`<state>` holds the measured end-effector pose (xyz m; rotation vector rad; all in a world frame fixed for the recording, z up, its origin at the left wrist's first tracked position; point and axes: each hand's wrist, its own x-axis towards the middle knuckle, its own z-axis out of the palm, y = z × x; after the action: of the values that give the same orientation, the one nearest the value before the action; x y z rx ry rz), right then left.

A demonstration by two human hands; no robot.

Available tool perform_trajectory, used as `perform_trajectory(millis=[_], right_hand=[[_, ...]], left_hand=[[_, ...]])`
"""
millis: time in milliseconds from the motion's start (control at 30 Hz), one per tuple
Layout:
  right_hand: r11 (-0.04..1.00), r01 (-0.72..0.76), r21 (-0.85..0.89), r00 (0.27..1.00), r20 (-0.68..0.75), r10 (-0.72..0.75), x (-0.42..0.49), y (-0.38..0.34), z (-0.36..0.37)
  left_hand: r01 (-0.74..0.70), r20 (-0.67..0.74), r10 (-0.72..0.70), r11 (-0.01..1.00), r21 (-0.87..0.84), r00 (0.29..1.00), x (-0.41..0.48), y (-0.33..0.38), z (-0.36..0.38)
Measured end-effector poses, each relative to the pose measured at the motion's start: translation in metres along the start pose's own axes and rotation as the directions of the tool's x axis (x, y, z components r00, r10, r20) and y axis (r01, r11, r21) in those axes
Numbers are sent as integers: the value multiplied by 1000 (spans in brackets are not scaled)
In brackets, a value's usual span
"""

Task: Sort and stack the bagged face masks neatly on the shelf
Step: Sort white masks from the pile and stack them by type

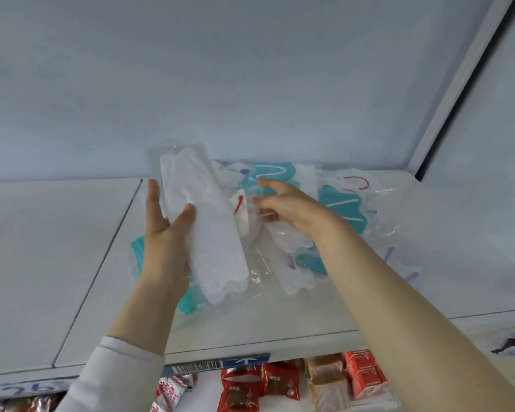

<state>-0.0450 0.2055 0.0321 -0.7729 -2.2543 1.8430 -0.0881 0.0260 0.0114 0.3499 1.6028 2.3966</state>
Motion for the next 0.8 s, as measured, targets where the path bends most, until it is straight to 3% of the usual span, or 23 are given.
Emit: perform_trajectory(millis=[67,133,200,300,433,600,800], right_hand=[[986,78,-146,990,-101,-93,-5,-4,-15],[942,93,-322,906,-366,-214,-3,4,-41],[872,-54,-486,835,-501,-228,-2,18,-62],[756,-254,-603,877,-473,-83,7,37,-69],[744,-323,-585,864,-503,-21,20,41,-54],[844,-347,-410,836,-543,80,22,38,-60],[927,-231,-297,825,-565,24,5,32,-95]], left_hand=[[-16,-17,15,1000,-6,1000,3,2,-4],[-21,-28,21,1000,-6,999,4,0,-6],[-7,-32,7,1000,-1,999,4,-6,-5],[40,-14,-40,999,-17,999,5,-19,-4],[104,22,-104,995,10,994,8,-32,0],[138,-5,-138,984,109,990,21,-40,-3],[127,-4,-128,986,111,992,31,-33,6]])
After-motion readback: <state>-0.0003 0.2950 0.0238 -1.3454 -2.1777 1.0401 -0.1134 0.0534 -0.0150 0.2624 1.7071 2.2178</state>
